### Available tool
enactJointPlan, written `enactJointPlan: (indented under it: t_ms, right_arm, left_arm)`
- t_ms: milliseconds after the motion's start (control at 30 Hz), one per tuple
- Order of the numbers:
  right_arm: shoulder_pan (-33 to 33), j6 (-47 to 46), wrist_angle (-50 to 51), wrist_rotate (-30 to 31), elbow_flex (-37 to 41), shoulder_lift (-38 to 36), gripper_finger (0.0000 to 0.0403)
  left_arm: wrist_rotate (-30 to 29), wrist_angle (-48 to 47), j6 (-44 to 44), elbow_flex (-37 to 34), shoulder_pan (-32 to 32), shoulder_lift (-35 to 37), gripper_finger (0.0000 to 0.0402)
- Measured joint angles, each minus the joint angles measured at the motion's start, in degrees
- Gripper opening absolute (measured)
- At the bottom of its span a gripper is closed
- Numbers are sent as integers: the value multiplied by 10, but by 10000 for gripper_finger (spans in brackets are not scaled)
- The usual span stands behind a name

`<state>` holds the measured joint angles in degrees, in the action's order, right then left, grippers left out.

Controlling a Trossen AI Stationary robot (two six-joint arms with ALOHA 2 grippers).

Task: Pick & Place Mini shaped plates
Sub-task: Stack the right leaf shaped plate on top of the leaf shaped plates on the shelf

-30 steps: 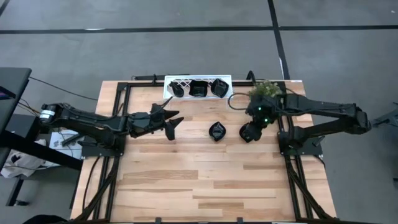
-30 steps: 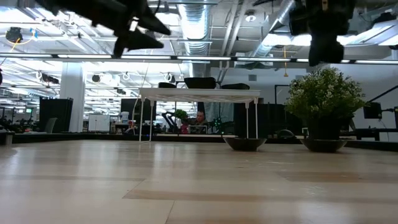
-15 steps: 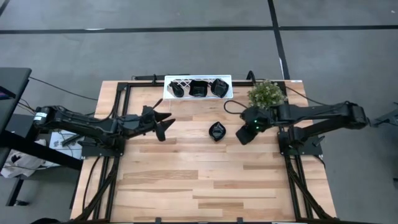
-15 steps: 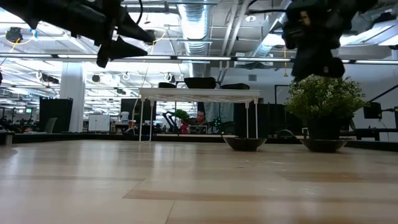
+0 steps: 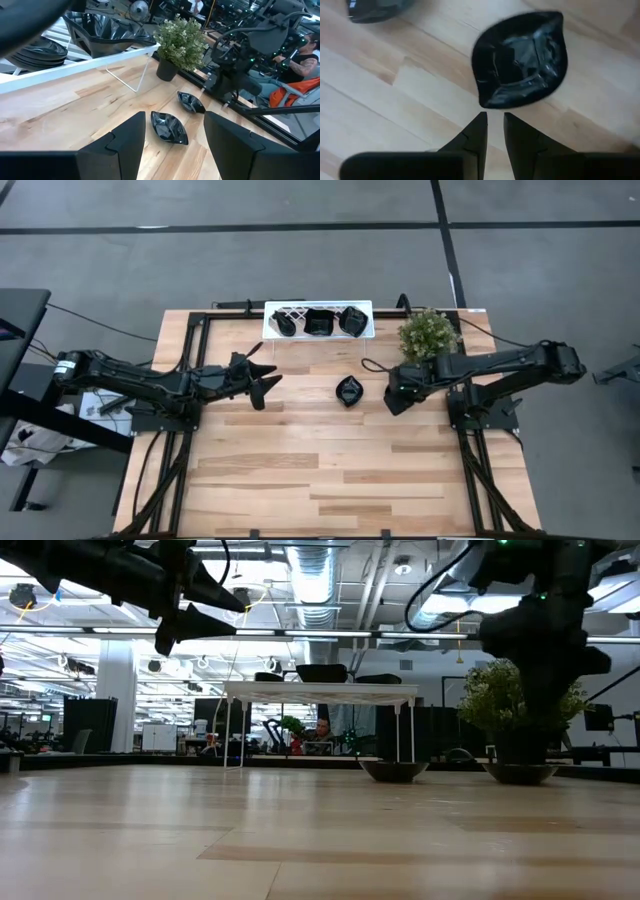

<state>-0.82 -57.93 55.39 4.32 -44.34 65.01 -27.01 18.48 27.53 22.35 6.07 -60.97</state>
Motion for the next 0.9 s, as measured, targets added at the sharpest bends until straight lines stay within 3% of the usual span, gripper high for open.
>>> enactJointPlan:
  t_ms: [200,467,667,900]
  right_arm:
    - [2,-67,10,-10,26,-9,59]
    - [11,-135,-66,-53,94,-17,71]
    - [-3,-165,-43,-26,95,-17,107]
    - [-22,-217,-20,55,95,-17,138]
  left_arm:
    - [0,0,-1,0,0,0,204]
    - [0,5,-1,0,0,0,204]
    - [-1,9,-2,0,0,0,204]
    - [-1,9,-2,0,0,0,204]
